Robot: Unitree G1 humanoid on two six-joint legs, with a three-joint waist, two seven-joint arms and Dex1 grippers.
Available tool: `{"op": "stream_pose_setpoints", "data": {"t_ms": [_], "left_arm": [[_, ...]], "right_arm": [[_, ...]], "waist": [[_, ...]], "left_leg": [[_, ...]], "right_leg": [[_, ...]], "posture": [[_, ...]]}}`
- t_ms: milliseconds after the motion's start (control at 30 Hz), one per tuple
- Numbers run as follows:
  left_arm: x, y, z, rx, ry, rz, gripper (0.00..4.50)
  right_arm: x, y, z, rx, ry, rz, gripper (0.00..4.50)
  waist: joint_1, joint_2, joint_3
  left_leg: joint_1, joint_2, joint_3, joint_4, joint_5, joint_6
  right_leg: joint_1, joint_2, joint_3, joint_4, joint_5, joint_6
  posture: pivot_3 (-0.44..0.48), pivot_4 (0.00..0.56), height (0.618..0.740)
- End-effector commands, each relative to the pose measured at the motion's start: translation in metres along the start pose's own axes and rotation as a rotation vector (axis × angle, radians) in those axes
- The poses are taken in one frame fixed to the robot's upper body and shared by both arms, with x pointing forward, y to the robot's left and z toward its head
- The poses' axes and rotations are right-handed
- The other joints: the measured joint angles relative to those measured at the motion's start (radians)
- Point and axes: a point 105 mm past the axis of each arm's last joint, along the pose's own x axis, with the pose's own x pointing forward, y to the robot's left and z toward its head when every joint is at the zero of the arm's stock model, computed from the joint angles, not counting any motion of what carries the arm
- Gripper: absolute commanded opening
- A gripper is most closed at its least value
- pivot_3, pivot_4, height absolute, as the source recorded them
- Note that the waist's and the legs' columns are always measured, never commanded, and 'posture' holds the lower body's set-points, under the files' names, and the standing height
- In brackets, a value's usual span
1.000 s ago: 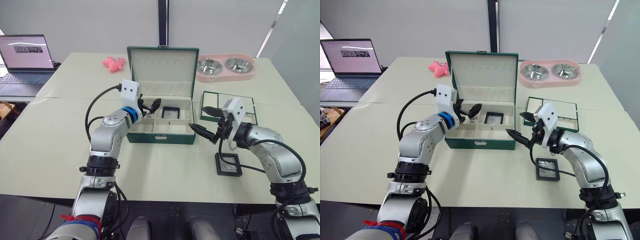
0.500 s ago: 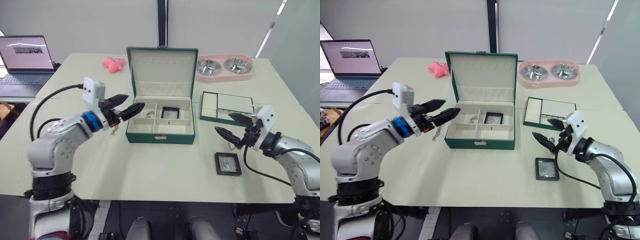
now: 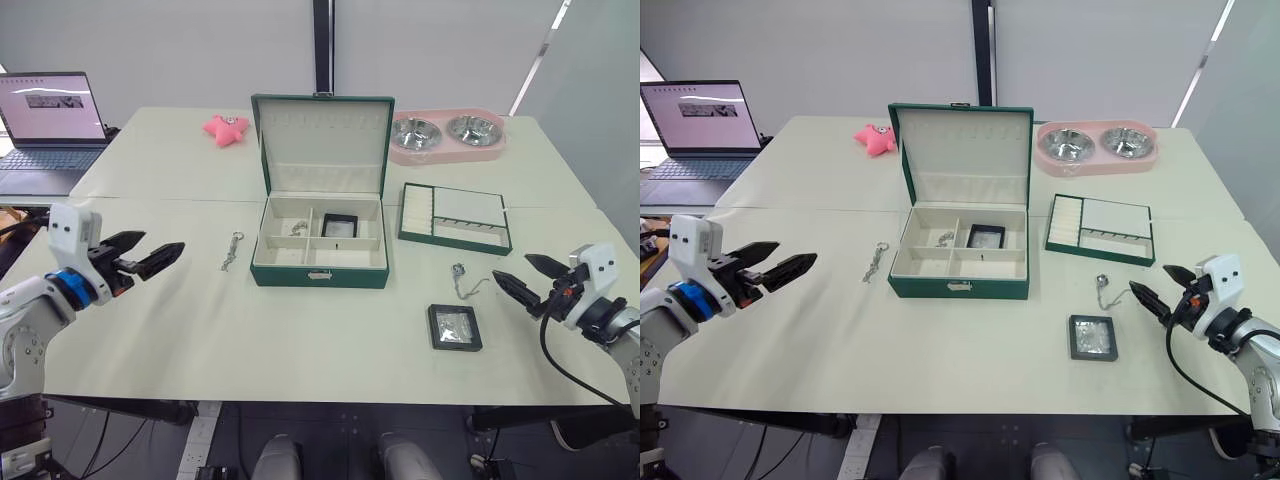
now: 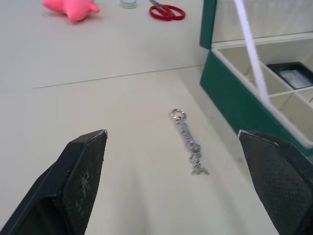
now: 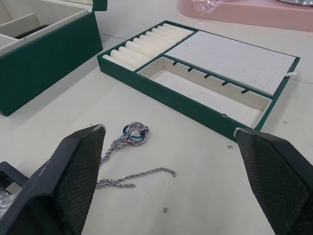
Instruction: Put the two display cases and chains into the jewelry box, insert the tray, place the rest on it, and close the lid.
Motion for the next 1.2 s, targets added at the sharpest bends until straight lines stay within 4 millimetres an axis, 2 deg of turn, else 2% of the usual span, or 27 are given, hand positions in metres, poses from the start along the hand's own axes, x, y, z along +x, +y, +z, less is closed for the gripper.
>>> {"op": "stream_pose_setpoints", "data": {"t_ms": [33, 167, 300, 433, 667, 900, 1067, 1200], "left_arm": [[-0.013, 0.027, -0.005, 0.06, -0.013, 0.145, 4.46], [-0.018, 0.045, -0.01, 0.067, -0.025, 0.259, 4.46], [-0.022, 0.056, -0.023, 0.064, 0.009, 0.32, 4.46], [-0.024, 0.059, -0.032, 0.067, 0.028, 0.339, 4.46], [-0.022, 0.057, -0.035, 0.062, 0.031, 0.337, 4.46], [-0.02, 0.055, -0.032, 0.049, 0.017, 0.327, 4.46], [-0.006, 0.041, -0.024, 0.019, -0.025, 0.291, 4.46], [0.012, 0.023, -0.017, 0.003, -0.064, 0.246, 4.46]], "right_arm": [[-0.009, -0.015, 0.004, -0.046, -0.015, -0.048, 4.5], [-0.012, -0.023, -0.001, -0.035, -0.012, -0.078, 4.5], [-0.012, -0.027, -0.007, -0.036, -0.008, -0.099, 4.5], [-0.015, -0.032, -0.013, -0.044, 0.005, -0.12, 4.5], [-0.015, -0.029, -0.017, -0.046, 0.007, -0.123, 4.5], [-0.014, -0.026, -0.008, -0.049, -0.017, -0.106, 4.5], [0.002, -0.001, 0.017, -0.053, -0.073, 0.019, 4.5], [0.024, 0.04, 0.045, -0.081, -0.117, 0.199, 4.5]], "waist": [[-0.001, 0.0, 0.0], [-0.001, 0.0, 0.0], [-0.002, 0.0, 0.0], [-0.003, 0.0, 0.0], [-0.003, 0.0, 0.0], [-0.003, 0.0, 0.0], [-0.003, 0.0, 0.0], [-0.004, 0.0, 0.0]], "left_leg": [[0.0, 0.0, 0.0, 0.0, 0.0, 0.0], [-0.001, 0.0, 0.0, 0.0, 0.0, 0.0], [0.0, 0.0, 0.0, 0.0, 0.0, 0.0], [0.0, 0.0, 0.0, 0.0, 0.0, 0.0], [0.0, 0.0, 0.0, 0.0, 0.0, 0.0], [0.0, 0.0, 0.0, 0.0, 0.0, 0.0], [0.0, 0.0, 0.0, 0.0, 0.0, 0.0], [0.0, 0.0, 0.0, 0.001, 0.0, 0.0]], "right_leg": [[0.0, 0.0, 0.0, 0.0, 0.0, 0.0], [0.0, 0.0, 0.0, 0.0, 0.0, 0.0], [0.0, 0.0, 0.0, 0.0, 0.0, 0.0], [0.0, 0.0, 0.0, 0.0, 0.0, 0.0], [0.0, 0.0, 0.0, 0.0, 0.0, 0.0], [0.0, 0.0, 0.0, 0.001, 0.0, 0.0], [0.0, 0.0, 0.0, 0.001, 0.0, 0.0], [0.0, 0.0, 0.0, 0.002, 0.0, 0.0]], "posture": [[0.0, 0.15, 0.74], [0.0, 0.15, 0.74], [0.0, 0.15, 0.74], [0.0, 0.15, 0.74], [0.0, 0.15, 0.74], [0.0, 0.15, 0.74], [0.0, 0.15, 0.74], [0.0, 0.15, 0.74]]}}
